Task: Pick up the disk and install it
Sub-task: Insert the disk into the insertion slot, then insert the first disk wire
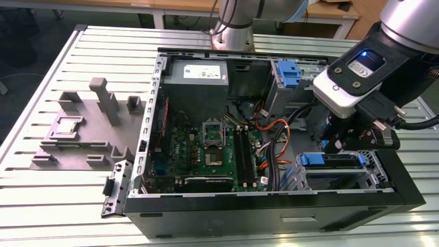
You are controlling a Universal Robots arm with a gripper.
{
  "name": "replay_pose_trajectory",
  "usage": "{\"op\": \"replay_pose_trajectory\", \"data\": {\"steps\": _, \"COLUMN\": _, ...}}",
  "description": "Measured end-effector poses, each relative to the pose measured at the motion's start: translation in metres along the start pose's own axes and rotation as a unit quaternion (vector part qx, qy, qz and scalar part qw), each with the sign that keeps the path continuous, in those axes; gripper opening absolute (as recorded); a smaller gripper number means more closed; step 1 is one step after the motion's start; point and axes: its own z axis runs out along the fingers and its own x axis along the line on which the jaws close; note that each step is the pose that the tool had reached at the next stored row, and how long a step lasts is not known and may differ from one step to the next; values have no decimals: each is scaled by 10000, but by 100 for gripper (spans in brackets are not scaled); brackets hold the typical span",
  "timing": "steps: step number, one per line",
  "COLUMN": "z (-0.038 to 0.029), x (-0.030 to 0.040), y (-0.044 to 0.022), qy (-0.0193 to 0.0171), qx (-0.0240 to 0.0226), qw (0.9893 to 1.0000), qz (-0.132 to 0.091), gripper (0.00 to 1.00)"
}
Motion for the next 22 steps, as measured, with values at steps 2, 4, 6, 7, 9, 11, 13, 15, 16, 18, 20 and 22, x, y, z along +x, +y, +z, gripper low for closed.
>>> {"op": "replay_pose_trajectory", "data": {"steps": 2, "z": 17, "x": 1, "y": 0, "qy": 0, "qx": 0, "qw": 10000, "qz": 0, "gripper": 24}}
{"op": "replay_pose_trajectory", "data": {"steps": 4, "z": 34, "x": 2, "y": 0, "qy": 0, "qx": 0, "qw": 10000, "qz": 0, "gripper": 18}}
{"op": "replay_pose_trajectory", "data": {"steps": 6, "z": 49, "x": 3, "y": 0, "qy": -1, "qx": 0, "qw": 10000, "qz": 0, "gripper": 13}}
{"op": "replay_pose_trajectory", "data": {"steps": 7, "z": 53, "x": 3, "y": 0, "qy": -1, "qx": 0, "qw": 10000, "qz": 0, "gripper": 10}}
{"op": "replay_pose_trajectory", "data": {"steps": 9, "z": 54, "x": 3, "y": 0, "qy": -2, "qx": 0, "qw": 10000, "qz": 0, "gripper": 10}}
{"op": "replay_pose_trajectory", "data": {"steps": 11, "z": 58, "x": 3, "y": 0, "qy": -1, "qx": 0, "qw": 10000, "qz": 0, "gripper": 10}}
{"op": "replay_pose_trajectory", "data": {"steps": 13, "z": 60, "x": 3, "y": 0, "qy": -1, "qx": 0, "qw": 10000, "qz": 0, "gripper": 10}}
{"op": "replay_pose_trajectory", "data": {"steps": 15, "z": 60, "x": 3, "y": 0, "qy": -1, "qx": 0, "qw": 10000, "qz": 0, "gripper": 10}}
{"op": "replay_pose_trajectory", "data": {"steps": 16, "z": 60, "x": 3, "y": 0, "qy": 0, "qx": 0, "qw": 10000, "qz": 0, "gripper": 10}}
{"op": "replay_pose_trajectory", "data": {"steps": 18, "z": 60, "x": 3, "y": 0, "qy": -1, "qx": 0, "qw": 10000, "qz": 0, "gripper": 10}}
{"op": "replay_pose_trajectory", "data": {"steps": 20, "z": 61, "x": 3, "y": 0, "qy": -1, "qx": 0, "qw": 10000, "qz": 0, "gripper": 10}}
{"op": "replay_pose_trajectory", "data": {"steps": 22, "z": 61, "x": 3, "y": 1, "qy": -1, "qx": 0, "qw": 10000, "qz": 0, "gripper": 10}}
